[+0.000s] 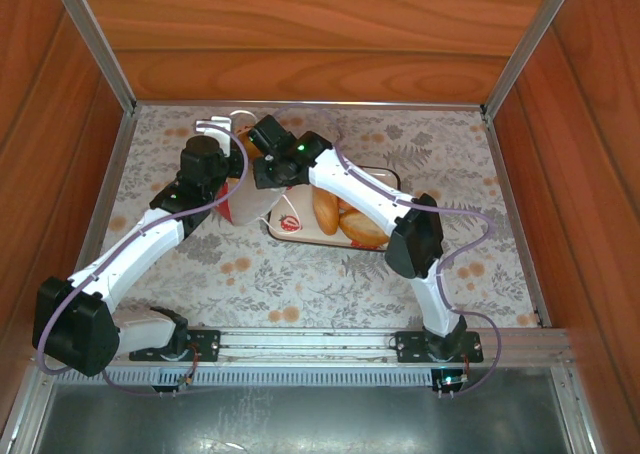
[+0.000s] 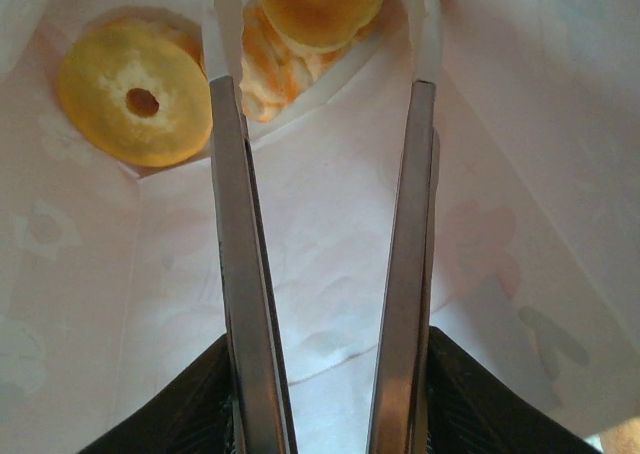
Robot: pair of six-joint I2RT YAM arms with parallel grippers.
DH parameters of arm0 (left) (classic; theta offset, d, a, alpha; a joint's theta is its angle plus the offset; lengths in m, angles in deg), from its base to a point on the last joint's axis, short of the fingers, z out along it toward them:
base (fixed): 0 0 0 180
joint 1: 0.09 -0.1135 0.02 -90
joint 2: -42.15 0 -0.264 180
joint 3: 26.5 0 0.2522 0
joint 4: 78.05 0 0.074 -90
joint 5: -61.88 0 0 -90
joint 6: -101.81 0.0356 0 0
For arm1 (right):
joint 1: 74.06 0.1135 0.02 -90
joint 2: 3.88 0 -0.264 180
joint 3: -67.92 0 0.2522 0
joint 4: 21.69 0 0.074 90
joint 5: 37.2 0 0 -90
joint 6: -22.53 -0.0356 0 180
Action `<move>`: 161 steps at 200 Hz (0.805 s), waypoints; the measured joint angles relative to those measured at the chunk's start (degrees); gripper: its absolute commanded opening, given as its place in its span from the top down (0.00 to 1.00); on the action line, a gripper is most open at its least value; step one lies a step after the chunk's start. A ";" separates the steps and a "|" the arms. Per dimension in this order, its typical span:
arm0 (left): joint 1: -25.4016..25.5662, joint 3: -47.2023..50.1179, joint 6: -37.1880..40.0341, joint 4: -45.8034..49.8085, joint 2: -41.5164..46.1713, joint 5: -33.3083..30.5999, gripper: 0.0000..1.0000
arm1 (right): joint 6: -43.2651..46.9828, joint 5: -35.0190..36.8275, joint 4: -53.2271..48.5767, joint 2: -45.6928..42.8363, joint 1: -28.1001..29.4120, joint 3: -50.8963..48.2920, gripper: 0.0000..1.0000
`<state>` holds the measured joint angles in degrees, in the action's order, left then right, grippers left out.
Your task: Take the fake bread out of the paper bag
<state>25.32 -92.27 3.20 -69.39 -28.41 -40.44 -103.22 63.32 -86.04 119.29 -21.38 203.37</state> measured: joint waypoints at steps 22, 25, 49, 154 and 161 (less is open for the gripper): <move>0.00 0.00 0.00 0.00 0.00 0.00 1.00 | 0.00 0.02 0.02 1.73 -0.24 1.46 0.52; 0.00 0.00 0.00 0.02 0.00 0.00 1.00 | 0.02 0.00 0.04 1.90 -0.24 1.62 0.52; 0.00 0.00 0.02 0.00 0.00 0.00 1.00 | 0.00 0.07 -0.26 3.39 -0.26 2.54 0.52; 0.00 0.00 0.02 0.09 -0.09 -0.28 1.00 | 0.50 0.57 -0.79 4.11 -0.59 3.21 0.68; 0.00 0.00 0.02 0.04 -0.13 -0.46 1.00 | 0.50 0.57 -0.79 4.13 -0.59 3.21 0.68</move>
<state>25.32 -92.27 3.23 -69.35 -28.54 -40.90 -102.71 63.89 -86.83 123.43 -21.97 206.58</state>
